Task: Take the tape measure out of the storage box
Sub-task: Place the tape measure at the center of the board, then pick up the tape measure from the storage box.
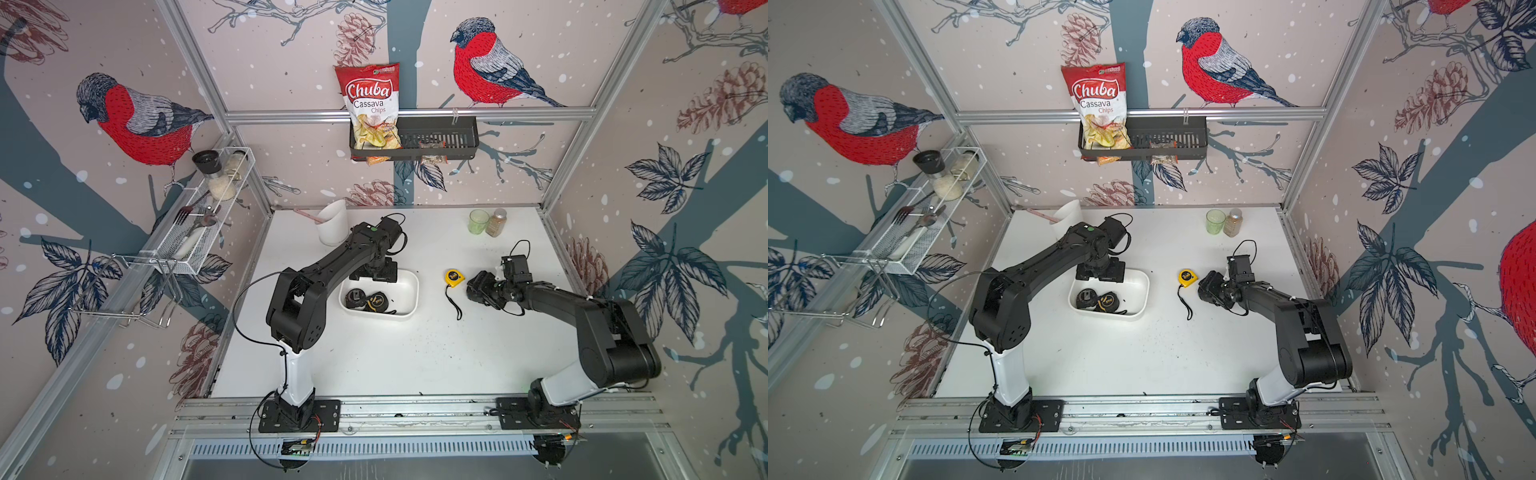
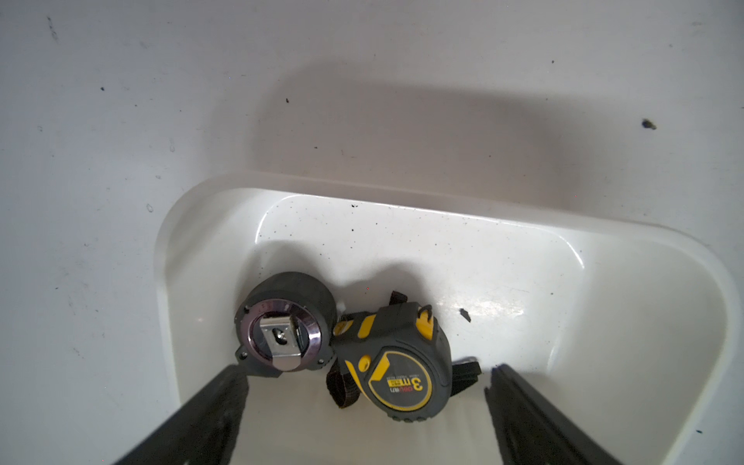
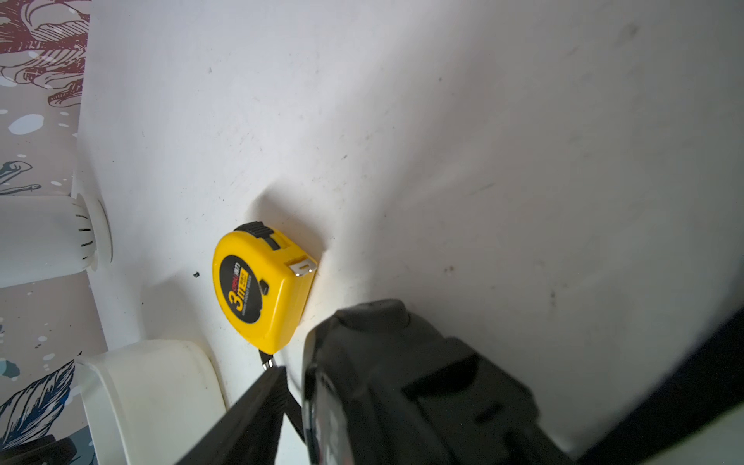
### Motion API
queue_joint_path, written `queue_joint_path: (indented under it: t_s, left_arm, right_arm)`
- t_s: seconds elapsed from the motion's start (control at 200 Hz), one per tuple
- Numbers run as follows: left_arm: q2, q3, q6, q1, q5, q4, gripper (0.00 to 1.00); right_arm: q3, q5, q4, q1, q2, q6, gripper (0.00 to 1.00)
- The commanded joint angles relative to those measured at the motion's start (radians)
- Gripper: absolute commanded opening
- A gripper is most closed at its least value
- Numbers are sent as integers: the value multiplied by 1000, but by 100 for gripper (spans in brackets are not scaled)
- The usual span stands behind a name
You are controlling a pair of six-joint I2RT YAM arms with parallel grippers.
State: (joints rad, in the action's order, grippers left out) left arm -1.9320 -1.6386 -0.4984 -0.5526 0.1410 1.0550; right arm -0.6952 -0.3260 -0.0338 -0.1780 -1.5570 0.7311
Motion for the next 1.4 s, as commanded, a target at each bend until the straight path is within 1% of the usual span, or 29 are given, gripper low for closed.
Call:
queue_joint_path:
  t_s: [0.0, 0.075, 0.27, 0.445, 0.66, 0.815, 0.92, 1.086, 1.246, 1.391]
  left_arm:
    - [1, -2, 12, -2, 10, 22, 97]
    - [2, -1, 13, -3, 12, 28, 97]
    - [5, 6, 18, -3, 12, 26, 97]
    - [-8, 15, 41, -9, 30, 40, 97]
    - [-38, 61, 66, -40, 68, 50, 97]
    - [-46, 111, 67, -57, 6, -4, 97]
    - [-50, 114, 72, -70, -37, -31, 97]
    - [-54, 136, 123, -93, -104, -59, 97]
    - [-61, 177, 151, -98, -113, -83, 97]
    - [-80, 180, 159, -98, -110, -100, 97]
  right_arm:
    - [8, 68, -105, 0, 2, -9, 77]
    - [12, 84, -111, -1, 25, -3, 80]
    - [14, 190, -140, -3, 123, 19, 90]
    - [-17, 246, -172, -6, 169, -6, 93]
    - [-74, 234, -173, -15, 239, -27, 94]
    - [-132, 211, -179, -21, 237, -40, 94]
    - [-150, 195, -175, -25, 227, -44, 94]
    - [-151, 176, -172, -26, 209, -42, 95]
    - [-151, 170, -169, -23, 203, -48, 95]
    - [-153, 165, -168, -20, 195, -49, 95]
